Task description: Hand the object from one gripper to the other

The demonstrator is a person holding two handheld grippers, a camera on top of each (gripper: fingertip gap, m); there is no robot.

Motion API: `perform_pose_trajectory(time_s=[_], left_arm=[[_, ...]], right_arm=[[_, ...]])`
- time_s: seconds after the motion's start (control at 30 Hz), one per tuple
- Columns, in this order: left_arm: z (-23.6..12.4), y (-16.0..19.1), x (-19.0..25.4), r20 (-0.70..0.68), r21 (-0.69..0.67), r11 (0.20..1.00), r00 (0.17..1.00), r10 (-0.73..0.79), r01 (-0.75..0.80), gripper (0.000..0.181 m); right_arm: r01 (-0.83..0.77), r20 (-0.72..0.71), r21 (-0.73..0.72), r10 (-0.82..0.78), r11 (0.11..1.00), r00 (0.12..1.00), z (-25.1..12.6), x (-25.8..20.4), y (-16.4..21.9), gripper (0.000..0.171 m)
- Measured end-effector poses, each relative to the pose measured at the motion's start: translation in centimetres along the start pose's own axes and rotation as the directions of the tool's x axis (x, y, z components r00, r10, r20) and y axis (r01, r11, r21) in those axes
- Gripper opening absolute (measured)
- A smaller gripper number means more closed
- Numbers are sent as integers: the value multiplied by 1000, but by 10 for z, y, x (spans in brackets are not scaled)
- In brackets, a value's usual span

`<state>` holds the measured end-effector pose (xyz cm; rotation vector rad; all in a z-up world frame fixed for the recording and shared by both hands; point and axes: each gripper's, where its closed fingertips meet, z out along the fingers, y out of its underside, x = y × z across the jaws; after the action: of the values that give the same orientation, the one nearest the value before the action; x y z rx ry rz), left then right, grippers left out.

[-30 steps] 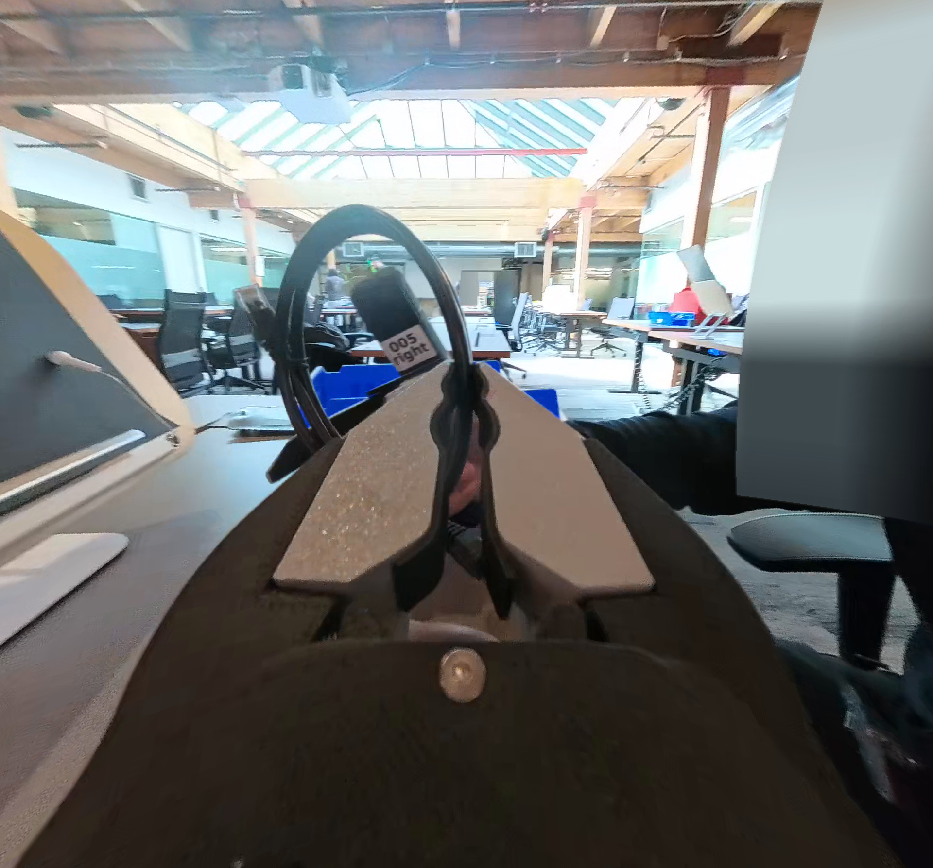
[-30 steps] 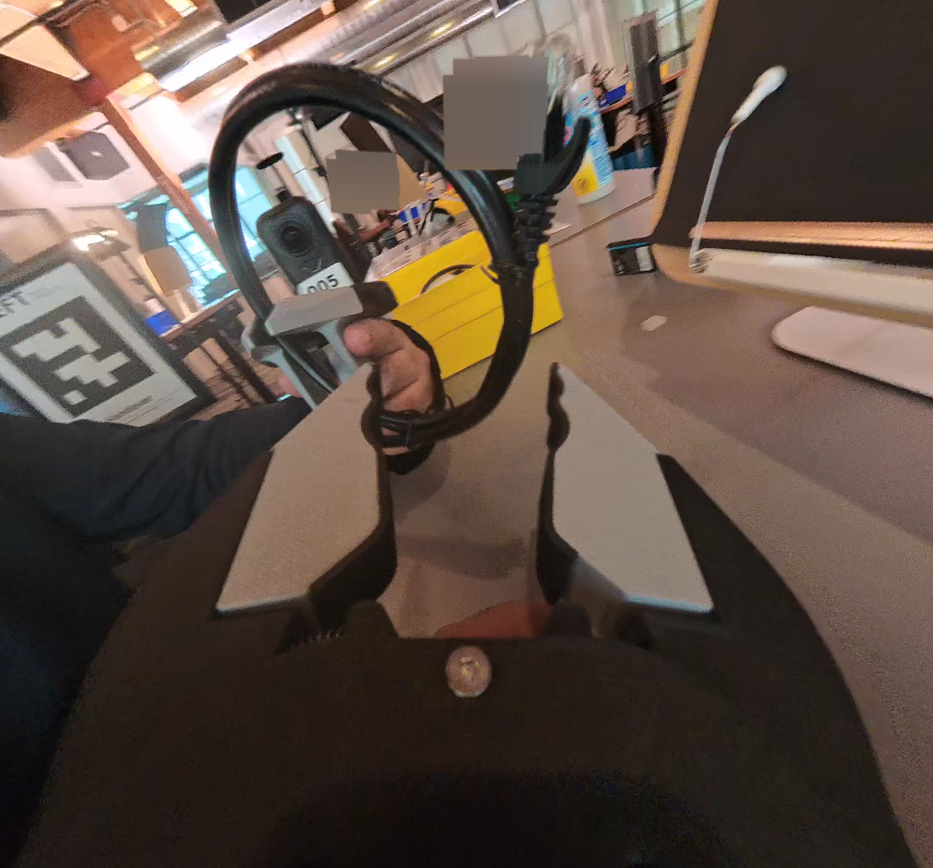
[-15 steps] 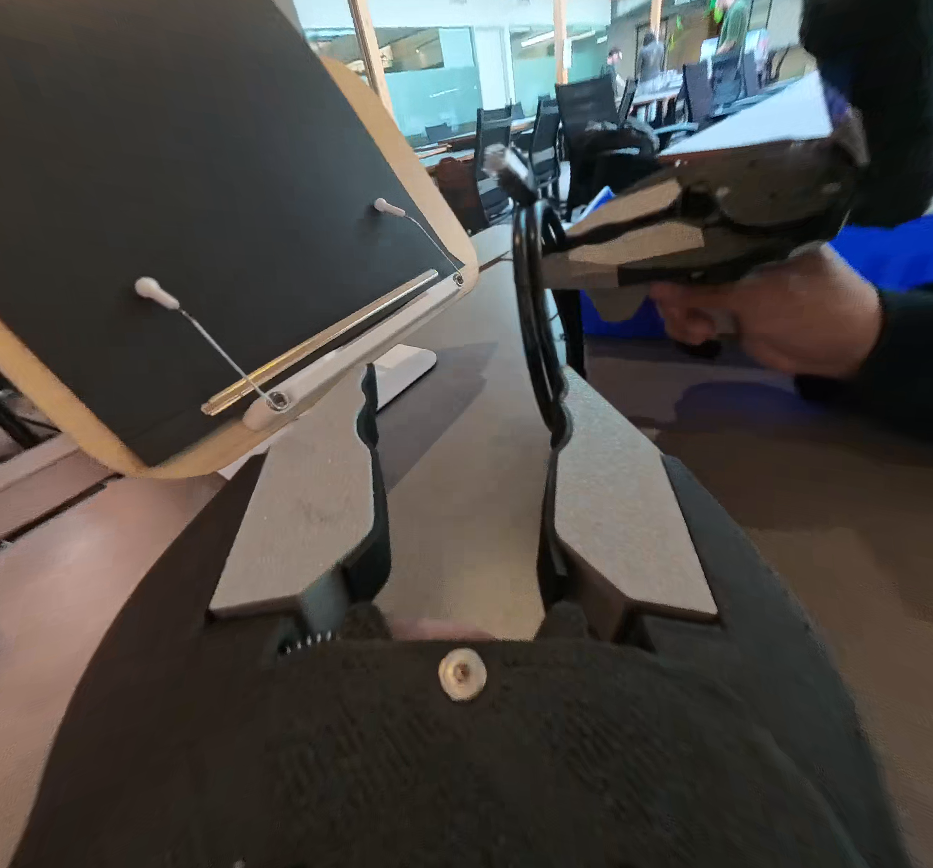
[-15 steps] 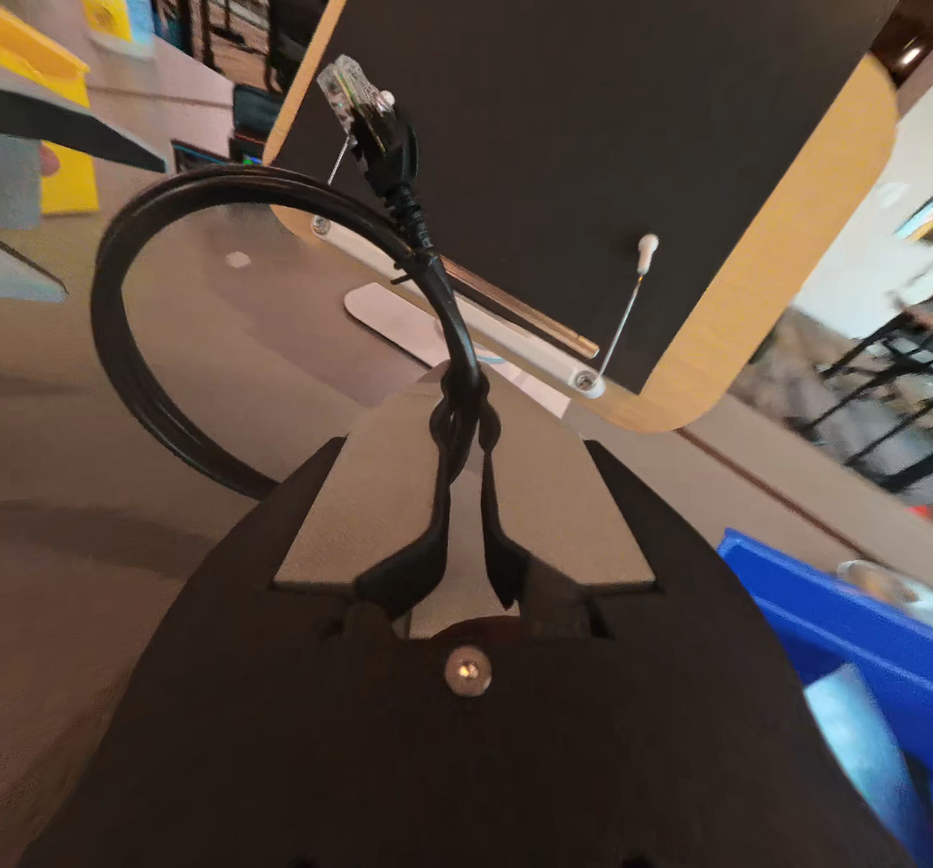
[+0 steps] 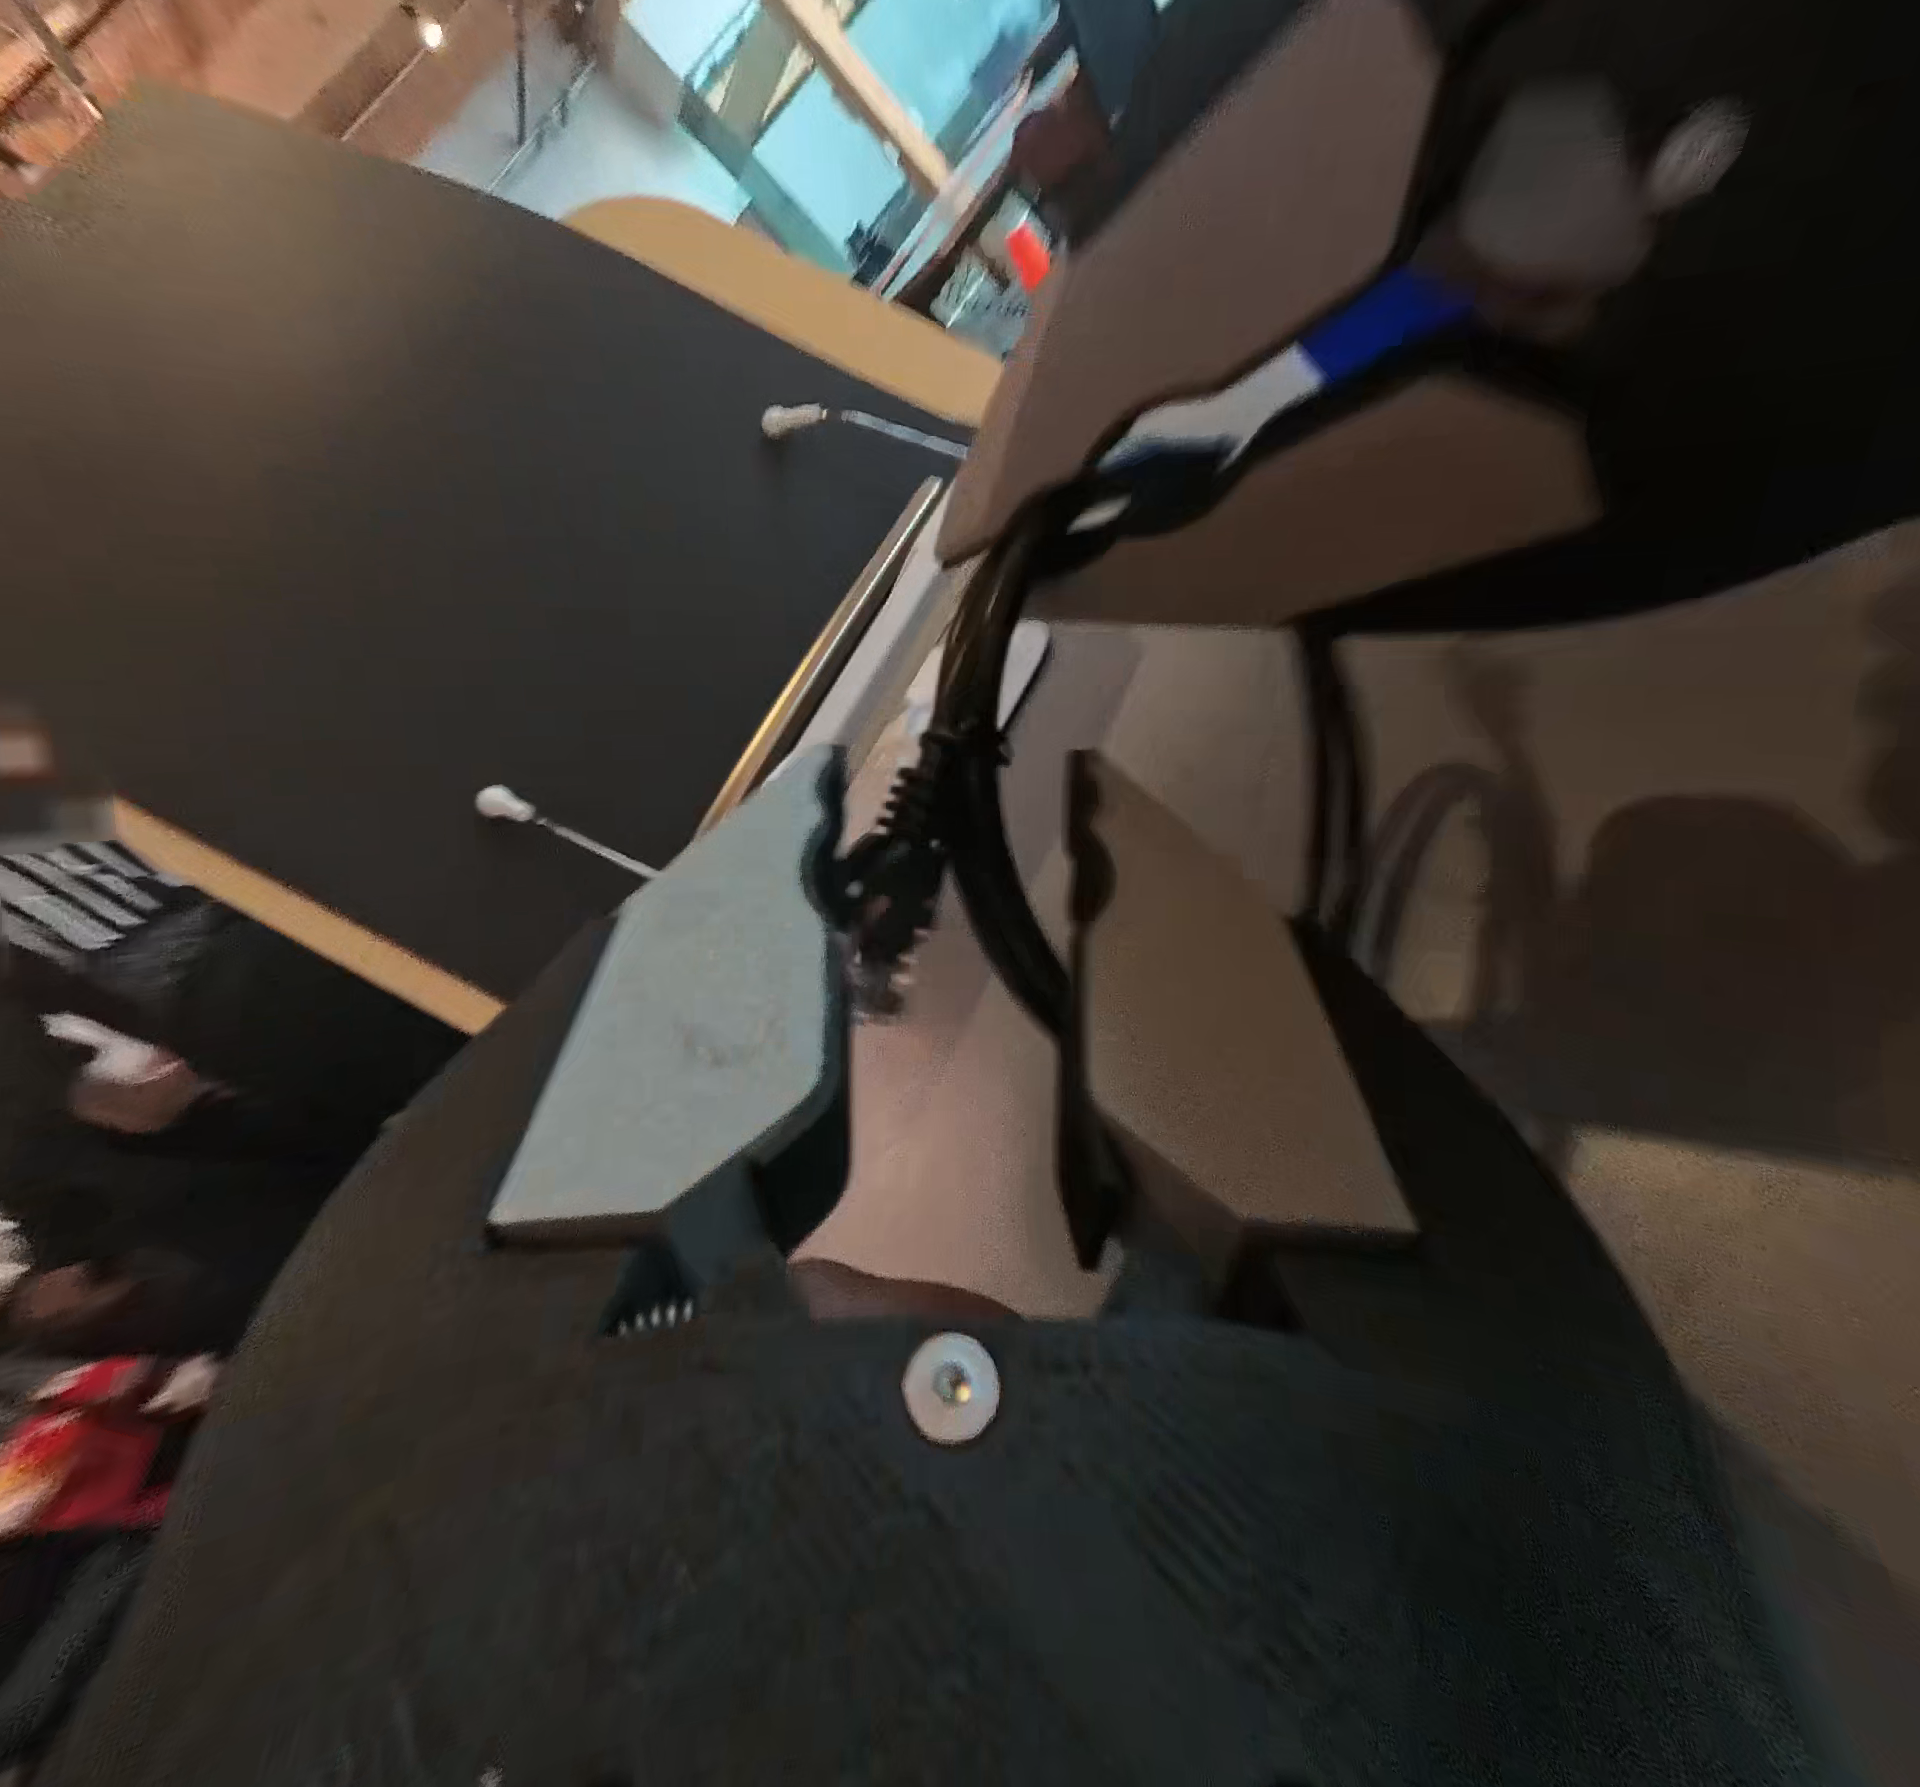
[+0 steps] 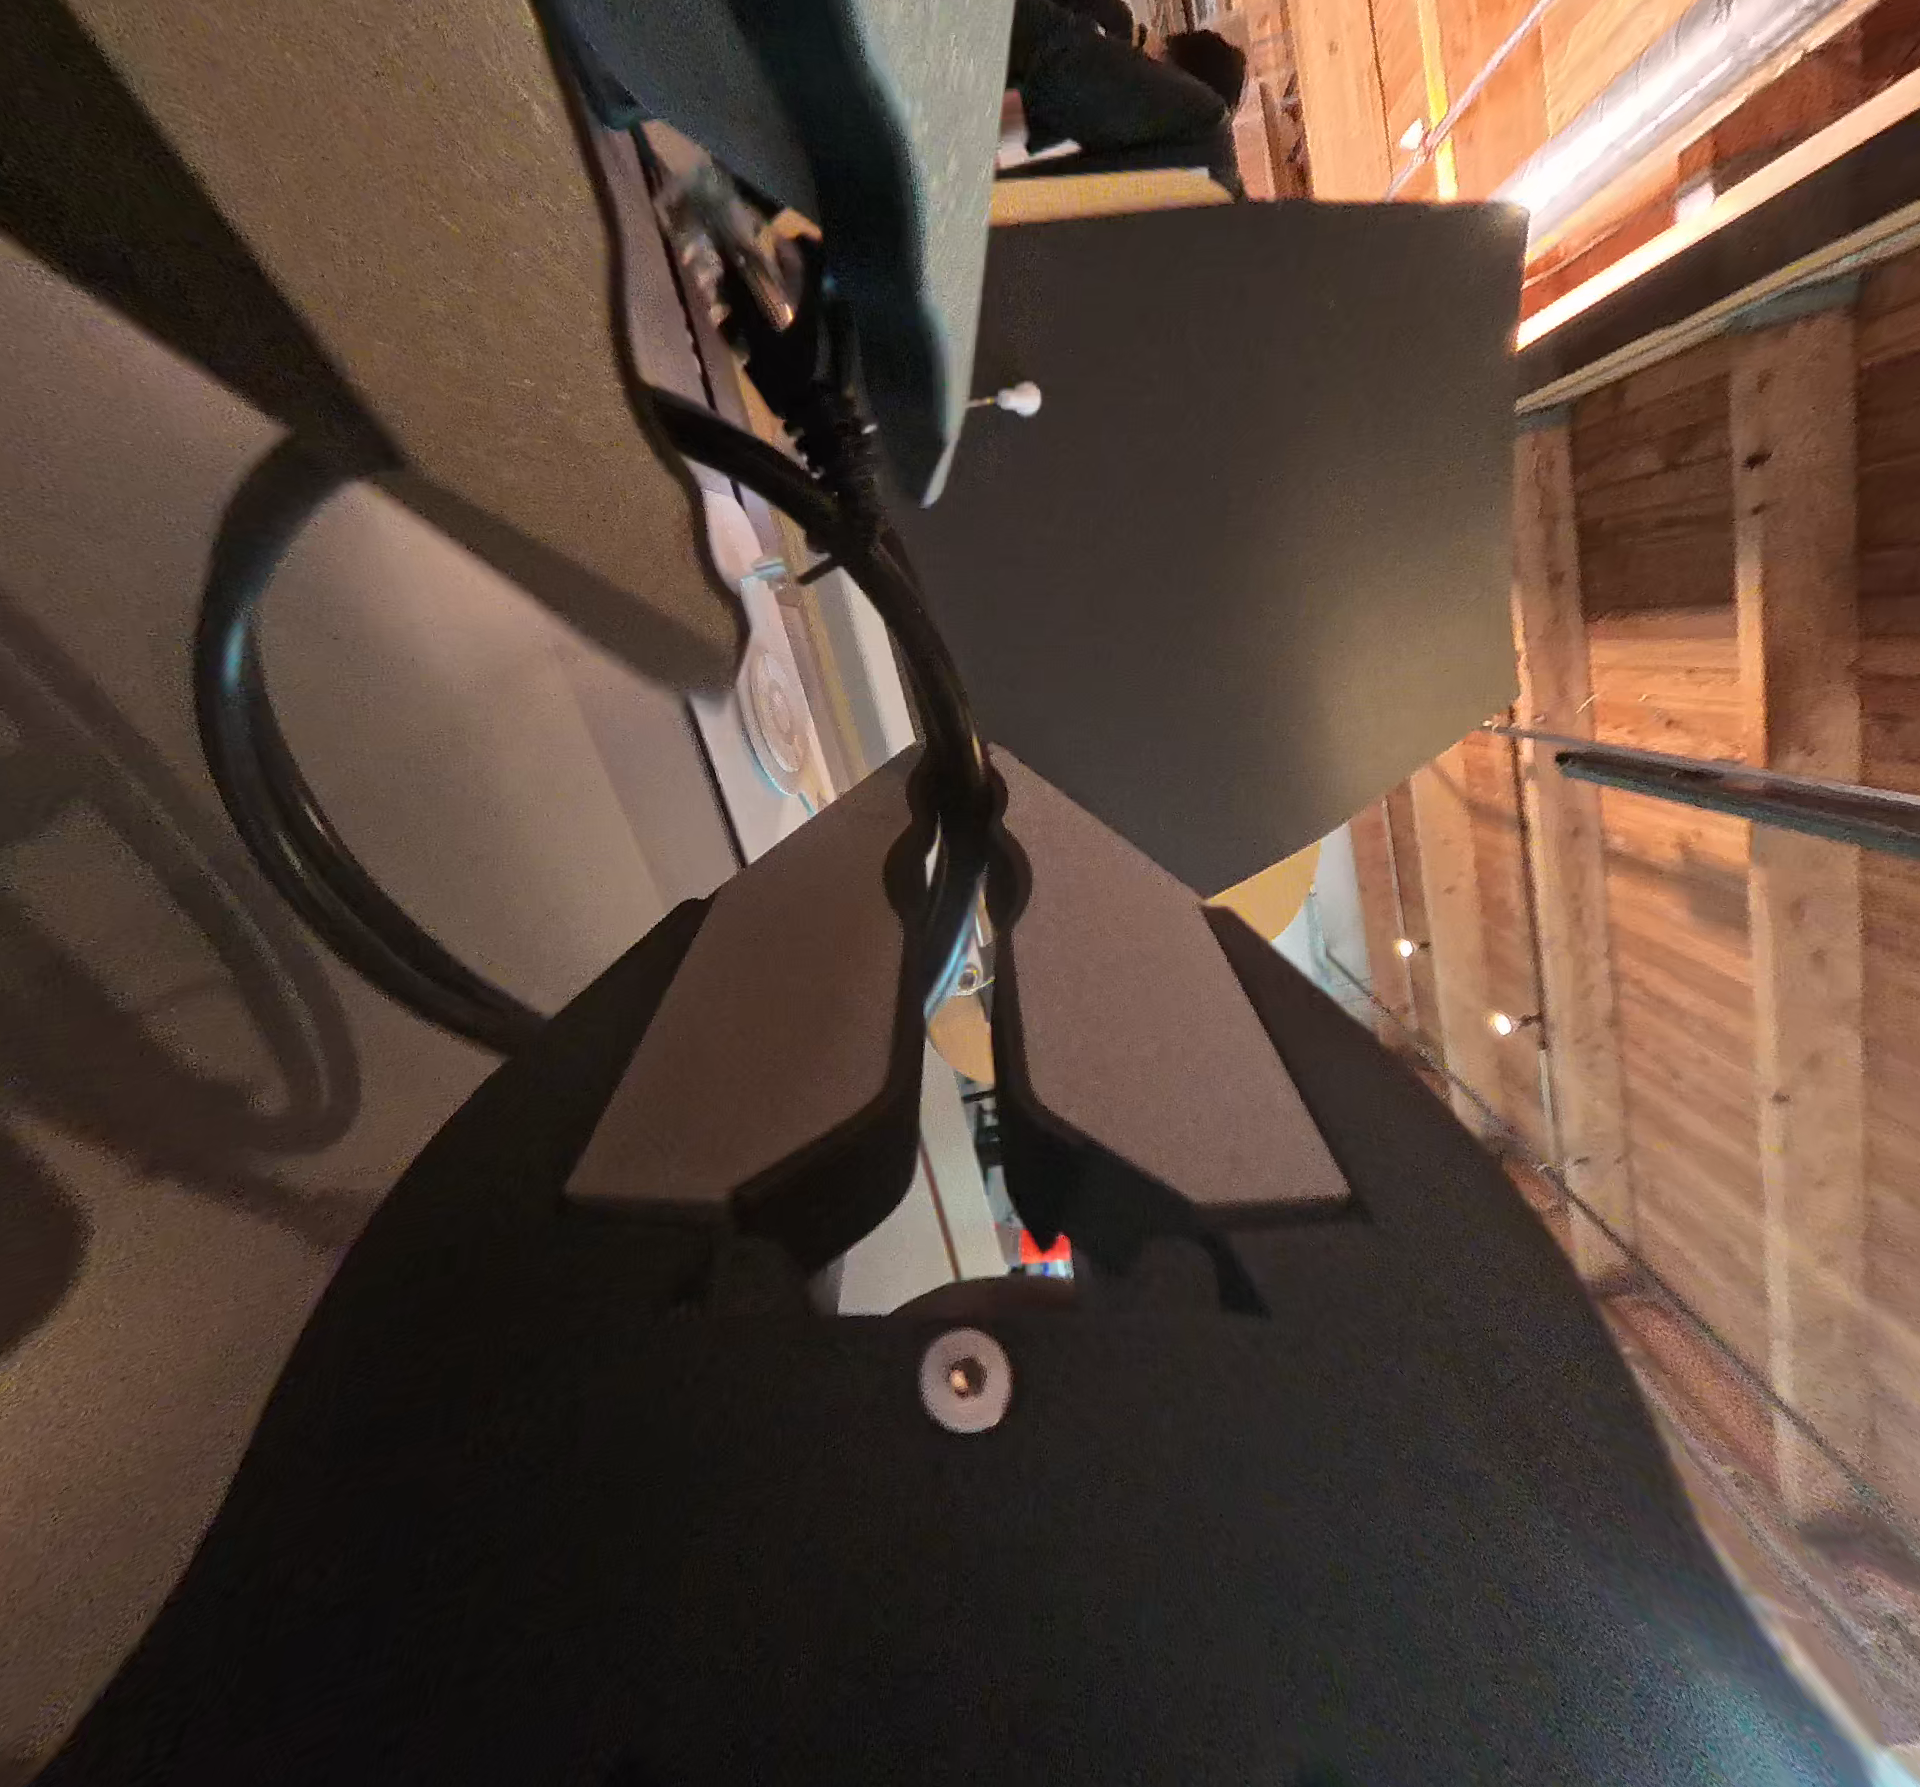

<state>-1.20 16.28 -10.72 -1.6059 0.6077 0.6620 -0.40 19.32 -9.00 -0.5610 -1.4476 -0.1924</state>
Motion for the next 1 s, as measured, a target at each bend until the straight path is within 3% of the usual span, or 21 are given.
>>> perform_pose_trajectory(time_s=[0.07, 0.1, 0.17, 0.27, 0.3, 0.4, 0.53, 0.63, 0.7, 0.8, 0.87, 0.93, 1.0], left_arm=[[1, 8, -5, 26, -42, 998, 999, 45, -44, 36], [2, 8, -8, 28, -34, 999, 1000, -12, 13, 32], [3, 13, -16, 2, -25, 979, 979, -202, 202, 24], [4, 33, -40, 6, -20, 868, 868, -496, 496, 16], [3, 39, -49, 20, -2, 831, 830, -557, 557, 16], [-2, 42, -66, -33, 92, 721, 726, -687, 687, 14], [-8, 41, -85, -55, 210, 578, 600, -798, 788, 15], [-9, 33, -82, -93, 236, 560, 592, -801, 794, 14], [-5, 24, -70, -133, 224, 568, 602, -787, 792, 15], [1, 13, -52, -179, 192, 580, 609, -773, 792, 15], [4, 18, -46, -164, 142, 599, 616, -771, 788, 19], [7, 21, -39, -178, 87, 629, 633, -754, 773, 39], [10, 25, -33, -160, 48, 662, 660, -734, 748, 61]], right_arm=[[27, -14, 37, -26, 999, 1000, -6, -1, -8, 4], [12, -34, 71, -10, 997, 999, -9, 2, -13, 5], [-105, -83, 172, 121, 980, 989, -15, 12, -18, 10], [-340, -32, 249, 359, 907, 933, -24, 31, -8, 0], [-437, 11, 212, 445, 874, 895, -22, 35, 2, 0], [-641, 114, 133, 631, 756, 768, -15, 37, 23, 26], [-837, 334, 142, 770, 529, 544, -17, 31, 14, 40], [-912, 475, 107, 786, 395, 396, -20, 22, -4, 45], [-929, 503, 59, 793, 365, 344, -16, 13, -10, 45], [-930, 501, 11, 802, 368, 324, -9, -1, -10, 17], [-920, 490, 12, 799, 393, 348, -7, 1, -3, 10], [-903, 444, 17, 806, 429, 391, -4, 7, 9, 6], [-851, 357, 62, 784, 522, 507, -3, 14, 20, 4]])
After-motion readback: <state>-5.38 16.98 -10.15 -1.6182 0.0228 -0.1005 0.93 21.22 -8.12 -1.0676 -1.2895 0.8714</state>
